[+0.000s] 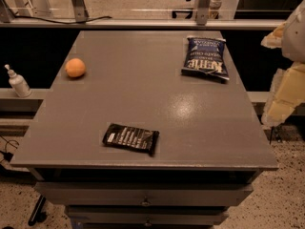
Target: Move blue chip bag near rxbar chocolate
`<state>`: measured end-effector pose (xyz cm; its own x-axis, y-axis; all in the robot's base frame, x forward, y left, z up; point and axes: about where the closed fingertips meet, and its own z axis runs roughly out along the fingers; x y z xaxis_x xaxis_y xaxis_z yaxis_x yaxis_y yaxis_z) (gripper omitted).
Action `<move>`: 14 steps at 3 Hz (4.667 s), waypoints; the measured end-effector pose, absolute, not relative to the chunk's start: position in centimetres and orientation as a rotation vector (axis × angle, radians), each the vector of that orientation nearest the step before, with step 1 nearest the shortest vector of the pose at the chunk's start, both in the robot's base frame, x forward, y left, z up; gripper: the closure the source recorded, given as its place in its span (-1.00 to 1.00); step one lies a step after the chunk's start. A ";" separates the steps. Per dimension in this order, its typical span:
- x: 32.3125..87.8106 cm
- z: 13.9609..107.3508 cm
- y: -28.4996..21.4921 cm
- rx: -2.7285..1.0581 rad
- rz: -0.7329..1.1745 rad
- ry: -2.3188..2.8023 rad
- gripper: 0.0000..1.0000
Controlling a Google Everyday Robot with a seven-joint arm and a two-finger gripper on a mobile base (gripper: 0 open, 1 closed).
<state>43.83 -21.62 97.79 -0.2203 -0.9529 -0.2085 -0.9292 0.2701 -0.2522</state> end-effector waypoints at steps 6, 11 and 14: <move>63.7 89.5 -22.1 -1.218 0.172 2.137 -1.00; 72.3 84.3 -21.3 -0.982 0.347 2.073 0.30; 71.1 88.9 -19.9 -1.036 0.407 1.948 1.00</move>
Offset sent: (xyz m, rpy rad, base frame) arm 0.0642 0.0006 -0.0232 0.0941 -0.0656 -0.0344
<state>71.15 -19.88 88.91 -0.2772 -0.5086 -0.8151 -0.7924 0.6008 -0.1054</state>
